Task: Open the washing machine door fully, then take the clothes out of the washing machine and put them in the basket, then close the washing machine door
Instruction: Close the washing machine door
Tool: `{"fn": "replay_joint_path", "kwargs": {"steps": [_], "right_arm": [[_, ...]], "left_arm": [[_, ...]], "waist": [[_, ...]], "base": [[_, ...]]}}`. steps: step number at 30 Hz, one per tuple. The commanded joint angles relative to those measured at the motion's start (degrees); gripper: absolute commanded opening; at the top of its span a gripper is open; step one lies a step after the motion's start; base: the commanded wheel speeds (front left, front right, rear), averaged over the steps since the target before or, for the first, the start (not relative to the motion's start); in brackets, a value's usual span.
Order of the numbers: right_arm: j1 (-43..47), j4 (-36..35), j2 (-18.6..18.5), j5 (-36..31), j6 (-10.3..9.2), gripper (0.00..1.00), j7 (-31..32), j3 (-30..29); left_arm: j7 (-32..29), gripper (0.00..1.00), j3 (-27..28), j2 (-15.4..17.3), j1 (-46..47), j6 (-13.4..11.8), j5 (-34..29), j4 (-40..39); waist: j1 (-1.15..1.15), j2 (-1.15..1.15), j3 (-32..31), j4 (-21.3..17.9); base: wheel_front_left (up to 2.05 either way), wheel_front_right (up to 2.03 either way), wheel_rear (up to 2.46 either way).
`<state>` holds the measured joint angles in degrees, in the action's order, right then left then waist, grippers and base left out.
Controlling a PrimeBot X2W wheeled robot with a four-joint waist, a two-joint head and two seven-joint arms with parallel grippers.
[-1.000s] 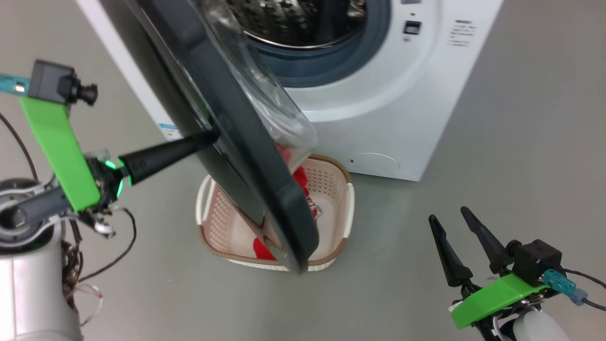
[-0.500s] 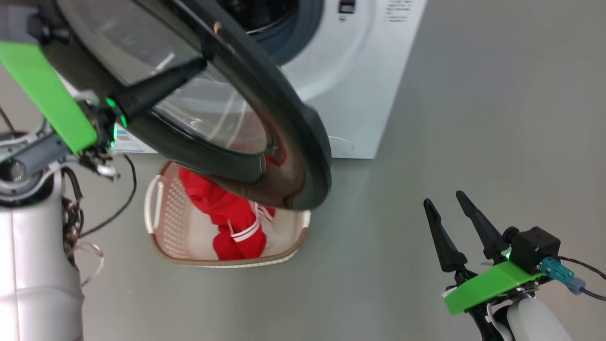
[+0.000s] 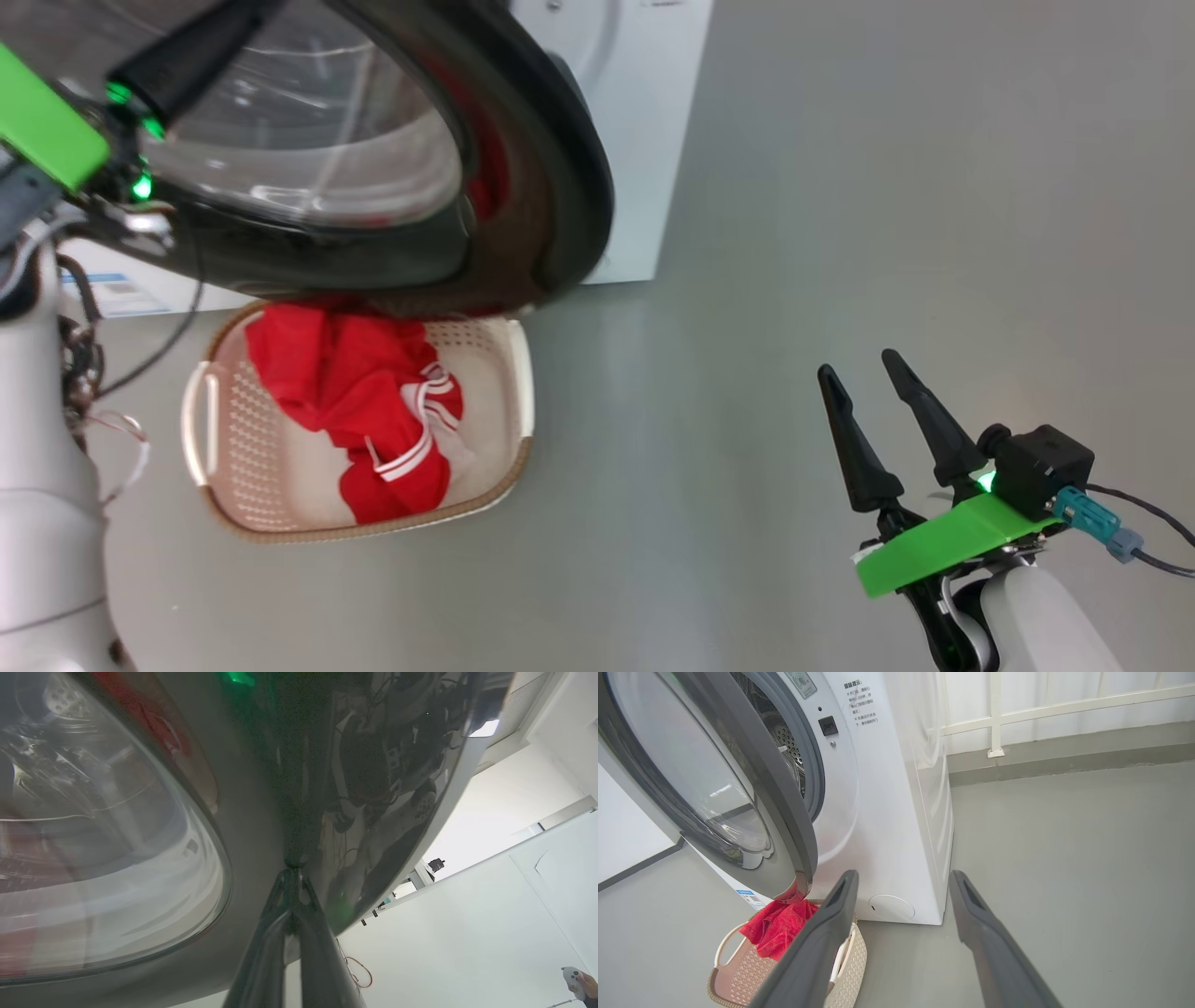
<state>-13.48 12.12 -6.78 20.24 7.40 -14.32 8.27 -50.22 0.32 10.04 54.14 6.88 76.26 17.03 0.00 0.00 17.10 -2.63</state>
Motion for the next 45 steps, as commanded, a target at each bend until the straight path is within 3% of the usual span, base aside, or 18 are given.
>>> {"fn": "replay_joint_path", "kwargs": {"steps": [1,13,19,32,37,38,41,42,45], "right_arm": [[-1.2,-1.5,0.5,-0.2,0.09,1.00,-0.7,1.1],[-2.7,-1.6,1.9,-0.1,0.09,1.00,-0.7,0.7],[-3.5,-1.6,2.4,-0.1,0.09,1.00,-0.7,0.6],[-2.3,-1.2,1.7,-0.4,0.09,1.00,-0.7,0.0],[-1.7,-1.0,0.9,-0.4,0.09,1.00,-0.7,0.0],[-1.5,-0.9,0.7,-0.4,0.09,1.00,-0.7,0.0],[-0.7,-0.6,0.0,-0.4,0.09,1.00,-0.7,0.0],[-0.5,-0.5,-0.2,-0.3,0.09,1.00,-0.7,0.0],[0.1,0.0,-0.6,-0.1,0.09,1.00,-0.7,-0.2]], "left_arm": [[1.5,0.00,1.3,3.2,2.6,0.6,-0.9,-0.6],[12.0,0.00,0.0,6.7,7.3,0.6,-1.1,5.5],[13.7,0.00,-2.5,7.8,7.6,0.6,0.0,6.8],[16.3,0.00,-8.8,10.4,-2.1,0.6,3.1,1.2],[18.8,0.18,-10.0,11.7,-8.2,0.6,3.6,-1.1],[19.8,0.31,-10.2,12.2,-9.8,0.6,3.5,-1.6],[23.1,0.46,-11.1,13.3,-15.0,0.6,3.1,-2.6],[24.0,0.62,-11.5,13.6,-16.7,0.6,3.1,-2.6],[26.9,0.94,-13.0,14.5,-21.4,0.6,2.8,-2.6]], "waist": [[0.00,0.00,1.1,-1.7],[0.00,0.00,2.3,-3.8],[0.00,0.00,2.2,-3.8],[0.00,0.00,0.4,-1.5],[0.00,0.00,-0.8,-0.5],[0.00,0.00,-1.2,-0.3],[0.00,0.00,-2.2,0.5],[0.00,0.00,-2.4,0.8],[0.00,0.00,-3.2,1.4]], "base": [[0.00,0.00,0.00],[0.00,0.00,0.00],[0.00,0.00,0.00],[0.00,0.00,0.00],[0.00,0.00,0.00],[0.00,0.00,0.00],[0.00,0.00,0.00],[0.00,0.00,0.00],[0.00,0.00,0.00]]}}
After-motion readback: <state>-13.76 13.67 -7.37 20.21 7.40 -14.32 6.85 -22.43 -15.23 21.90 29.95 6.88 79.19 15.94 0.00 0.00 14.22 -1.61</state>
